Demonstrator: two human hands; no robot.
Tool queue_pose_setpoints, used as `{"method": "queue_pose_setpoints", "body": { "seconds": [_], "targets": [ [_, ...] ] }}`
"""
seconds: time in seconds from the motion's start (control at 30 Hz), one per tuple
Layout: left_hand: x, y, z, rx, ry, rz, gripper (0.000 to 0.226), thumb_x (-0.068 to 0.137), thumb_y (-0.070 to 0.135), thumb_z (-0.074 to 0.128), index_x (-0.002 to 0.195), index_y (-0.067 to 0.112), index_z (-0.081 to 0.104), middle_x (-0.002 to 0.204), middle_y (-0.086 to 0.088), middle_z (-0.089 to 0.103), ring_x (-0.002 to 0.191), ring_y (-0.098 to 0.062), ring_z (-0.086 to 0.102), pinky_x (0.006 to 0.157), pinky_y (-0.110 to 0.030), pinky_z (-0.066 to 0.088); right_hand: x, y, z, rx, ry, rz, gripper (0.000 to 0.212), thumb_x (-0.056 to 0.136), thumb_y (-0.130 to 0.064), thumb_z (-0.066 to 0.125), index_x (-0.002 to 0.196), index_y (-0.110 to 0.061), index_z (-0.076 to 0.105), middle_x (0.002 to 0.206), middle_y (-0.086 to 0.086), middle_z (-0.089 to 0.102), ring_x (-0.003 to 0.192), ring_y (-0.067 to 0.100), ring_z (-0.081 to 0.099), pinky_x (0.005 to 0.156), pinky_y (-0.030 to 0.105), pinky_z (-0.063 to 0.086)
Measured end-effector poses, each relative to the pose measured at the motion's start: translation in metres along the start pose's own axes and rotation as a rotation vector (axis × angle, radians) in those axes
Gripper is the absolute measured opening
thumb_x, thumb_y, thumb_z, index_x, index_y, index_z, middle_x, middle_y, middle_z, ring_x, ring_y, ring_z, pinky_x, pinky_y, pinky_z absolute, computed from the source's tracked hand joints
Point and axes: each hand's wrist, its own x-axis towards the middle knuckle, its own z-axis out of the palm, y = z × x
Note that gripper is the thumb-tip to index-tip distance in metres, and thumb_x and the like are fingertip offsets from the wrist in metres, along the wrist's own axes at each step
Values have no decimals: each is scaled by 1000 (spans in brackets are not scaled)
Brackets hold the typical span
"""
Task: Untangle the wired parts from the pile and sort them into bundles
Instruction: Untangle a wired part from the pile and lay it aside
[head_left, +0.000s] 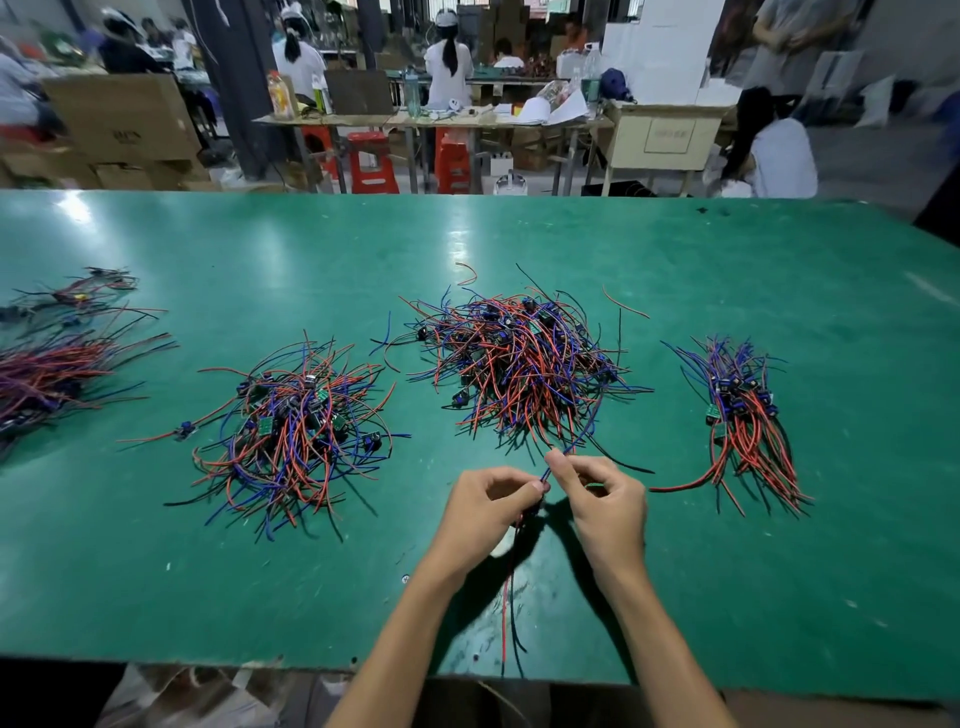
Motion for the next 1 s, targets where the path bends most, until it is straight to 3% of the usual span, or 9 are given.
{"method": "queue_pose_setpoints", "body": {
  "seconds": [0.07, 0.17, 0.27, 0.4, 0.5, 0.63, 0.87, 1.0],
  "targets": [
    [-1, -2, 0, -63, 15, 1, 10, 94, 12, 69, 88, 7, 75, 73, -9, 71, 66, -17, 69, 64, -27, 52, -1, -1, 1, -29, -111, -9, 26, 84, -54, 75, 81, -29, 79, 87, -9, 75, 86, 9, 69, 79, 28, 50],
    [1, -2, -3, -110, 20, -19, 14, 97, 11, 64, 95, -2, 69, 73, -11, 66, 59, -20, 69, 55, -26, 54, -4, -1, 6, -99, -280, -23, 24, 92, -46, 63, 93, -29, 80, 100, -15, 75, 99, 10, 68, 89, 38, 53],
    [3, -2, -4, -24, 3, -4, 15, 99, 10, 60, 87, 2, 61, 67, -7, 62, 52, -17, 59, 46, -22, 45, -4, -2, 9, -129, -303, -39, 16, 96, -34, 63, 94, -35, 79, 99, -15, 74, 97, 9, 69, 93, 42, 54],
    [8, -3, -2, 27, -34, -13, 23, 99, 6, 57, 77, 10, 52, 60, 11, 63, 46, -5, 45, 47, -17, 35, -4, -4, 10, -44, -293, 70, 21, 91, -37, 58, 89, -31, 78, 95, -7, 74, 92, 20, 69, 89, 53, 54],
    [10, -4, -2, 53, -49, -16, 26, 98, 5, 58, 75, 14, 51, 62, 9, 54, 51, -3, 39, 52, -18, 33, -3, -5, 11, 1, -248, 116, 20, 93, -29, 60, 88, -29, 79, 94, -5, 74, 88, 16, 68, 87, 47, 55],
    [9, -3, -5, 61, -121, -39, 26, 97, 4, 57, 76, 16, 50, 69, -6, 52, 56, -10, 36, 51, -22, 29, 1, -5, 9, 65, -153, 146, 26, 99, -14, 60, 86, -25, 80, 97, -5, 76, 79, 9, 62, 78, 32, 49],
    [5, 0, -11, 76, -263, -49, 30, 98, -3, 54, 74, 14, 49, 64, 0, 55, 61, -11, 40, 51, -17, 28, 7, -9, 4, 265, 40, 220, 29, 100, -10, 53, 89, -18, 78, 96, -7, 76, 66, 3, 52, 66, 24, 46],
    [1, 3, -11, 96, -316, -24, 32, 97, -8, 54, 74, 13, 50, 63, -1, 55, 52, 2, 47, 51, -9, 33, 11, -12, 1, 363, 135, 278, 29, 100, -10, 51, 91, -17, 77, 86, -13, 75, 62, -1, 49, 62, 15, 43]
  ]
}}
